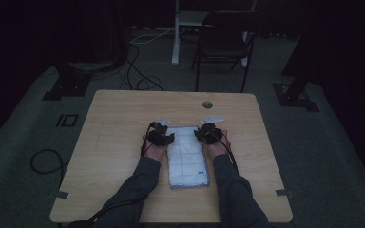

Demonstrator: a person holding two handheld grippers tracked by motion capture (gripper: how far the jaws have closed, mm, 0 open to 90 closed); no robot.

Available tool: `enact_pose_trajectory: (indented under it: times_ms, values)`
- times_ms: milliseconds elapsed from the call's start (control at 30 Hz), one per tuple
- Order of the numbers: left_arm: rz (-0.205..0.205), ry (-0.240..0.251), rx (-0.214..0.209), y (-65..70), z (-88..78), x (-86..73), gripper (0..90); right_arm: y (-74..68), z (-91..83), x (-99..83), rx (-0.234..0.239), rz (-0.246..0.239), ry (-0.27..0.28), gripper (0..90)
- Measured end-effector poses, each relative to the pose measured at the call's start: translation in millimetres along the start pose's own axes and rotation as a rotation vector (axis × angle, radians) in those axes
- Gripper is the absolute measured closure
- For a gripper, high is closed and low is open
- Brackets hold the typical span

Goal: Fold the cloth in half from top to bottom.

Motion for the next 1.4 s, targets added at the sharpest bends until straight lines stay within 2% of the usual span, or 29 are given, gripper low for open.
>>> enact_pose_trajectory:
  times_ms: [100, 200, 300, 467, 667, 767, 933, 1167, 1267, 1400]
  values:
    - [0.009, -0.003, -0.007, 0.7, 0.4, 0.3, 65.2, 0.7, 3.3, 2.9, 0.0, -0.003, -0.005, 73.7]
    - [0.019, -0.011, -0.023, 2.0, 0.8, 2.1, 79.2, 0.6, 5.6, 6.9, -0.002, -0.012, -0.008, 73.5]
    - [0.013, -0.005, -0.031, 2.1, 0.0, 2.7, 84.9, 0.8, 7.7, 10.5, -0.002, -0.018, -0.009, 72.6]
    - [-0.059, 0.034, -0.089, -3.8, -5.5, 2.1, 85.6, 2.5, 13.1, 15.0, -0.004, -0.001, -0.011, 64.0]
    - [-0.088, 0.043, -0.09, -7.6, -6.5, 0.9, 81.2, 4.5, 24.6, 16.2, -0.006, 0.033, -0.032, 55.9]
    - [-0.089, 0.039, -0.085, -8.7, -5.8, 0.1, 79.7, 3.6, 29.7, 18.0, 0.002, 0.046, -0.041, 54.1]
    - [-0.093, 0.033, -0.105, -10.1, -4.3, -1.7, 86.7, 3.3, 37.2, 18.5, 0.012, 0.057, -0.052, 51.0]
    - [-0.077, 0.025, -0.119, -11.6, -4.4, -1.6, 88.2, -0.2, 39.5, 23.9, 0.021, 0.034, -0.058, 49.0]
    - [-0.075, 0.024, -0.121, -11.8, -4.5, -1.4, 88.4, -3.4, 42.5, 24.8, 0.029, 0.008, -0.065, 48.9]
    - [-0.079, 0.025, -0.131, -14.2, -5.1, -1.7, 88.6, -3.3, 44.8, 23.4, 0.041, 0.012, -0.067, 49.2]
Point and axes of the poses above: each handheld gripper's, and its own axes: z roughly forward along the jaws, x roughly out of its top, y roughly to its right, the point moved 6 cm from there along z, roughly forward along the jaws
